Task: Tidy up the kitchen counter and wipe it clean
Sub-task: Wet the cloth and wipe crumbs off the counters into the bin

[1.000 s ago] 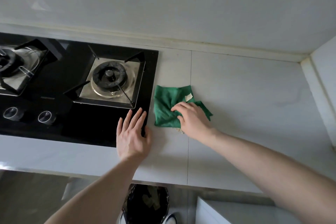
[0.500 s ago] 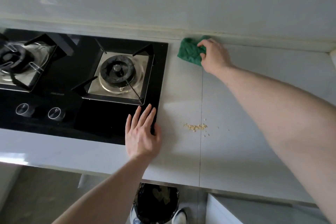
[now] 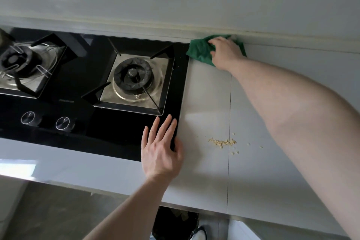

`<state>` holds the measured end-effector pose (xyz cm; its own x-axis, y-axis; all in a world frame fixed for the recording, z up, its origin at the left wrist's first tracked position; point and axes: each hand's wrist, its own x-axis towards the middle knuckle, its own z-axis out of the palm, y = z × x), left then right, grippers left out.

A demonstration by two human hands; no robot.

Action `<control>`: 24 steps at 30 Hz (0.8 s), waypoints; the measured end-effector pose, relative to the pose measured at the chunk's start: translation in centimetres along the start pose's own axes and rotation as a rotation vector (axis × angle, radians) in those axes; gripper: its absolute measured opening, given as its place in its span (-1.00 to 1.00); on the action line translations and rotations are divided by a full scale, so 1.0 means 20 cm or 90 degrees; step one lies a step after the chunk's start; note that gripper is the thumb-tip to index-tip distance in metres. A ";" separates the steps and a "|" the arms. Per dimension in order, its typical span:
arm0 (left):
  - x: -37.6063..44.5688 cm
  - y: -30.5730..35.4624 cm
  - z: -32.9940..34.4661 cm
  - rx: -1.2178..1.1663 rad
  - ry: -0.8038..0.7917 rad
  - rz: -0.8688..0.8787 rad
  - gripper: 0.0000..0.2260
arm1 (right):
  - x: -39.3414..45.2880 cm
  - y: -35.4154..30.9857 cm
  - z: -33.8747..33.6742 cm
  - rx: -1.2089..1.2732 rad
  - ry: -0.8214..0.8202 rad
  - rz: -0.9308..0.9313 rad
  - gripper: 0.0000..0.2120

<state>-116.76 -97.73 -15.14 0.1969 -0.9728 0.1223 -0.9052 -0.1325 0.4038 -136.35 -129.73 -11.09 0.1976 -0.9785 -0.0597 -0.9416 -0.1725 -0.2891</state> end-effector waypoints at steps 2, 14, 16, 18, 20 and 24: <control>0.00 0.00 0.00 0.003 -0.003 0.002 -0.48 | -0.03 0.04 0.00 -0.020 0.007 0.024 -0.58; 0.00 -0.01 -0.02 0.011 -0.011 -0.005 -0.48 | -0.69 -0.04 0.01 -0.068 -0.075 -0.032 -0.58; -0.01 0.00 -0.02 0.011 -0.012 -0.006 -0.48 | -0.85 -0.07 0.00 -0.067 -0.086 -0.064 -0.60; -0.01 0.00 -0.03 0.005 -0.015 -0.004 -0.48 | -1.01 -0.11 0.00 -0.054 -0.101 -0.096 -0.61; 0.00 0.01 -0.03 0.001 -0.012 -0.006 -0.49 | -1.13 -0.15 0.02 -0.037 -0.123 -0.122 -0.62; -0.02 0.02 -0.04 -0.004 -0.011 -0.011 -0.49 | -1.24 -0.18 0.02 0.034 -0.129 -0.125 -0.64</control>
<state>-116.84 -97.26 -14.33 0.2062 -0.9735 0.0993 -0.8995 -0.1486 0.4108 -137.79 -104.84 -9.00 0.4301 -0.8834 -0.1860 -0.8653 -0.3446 -0.3640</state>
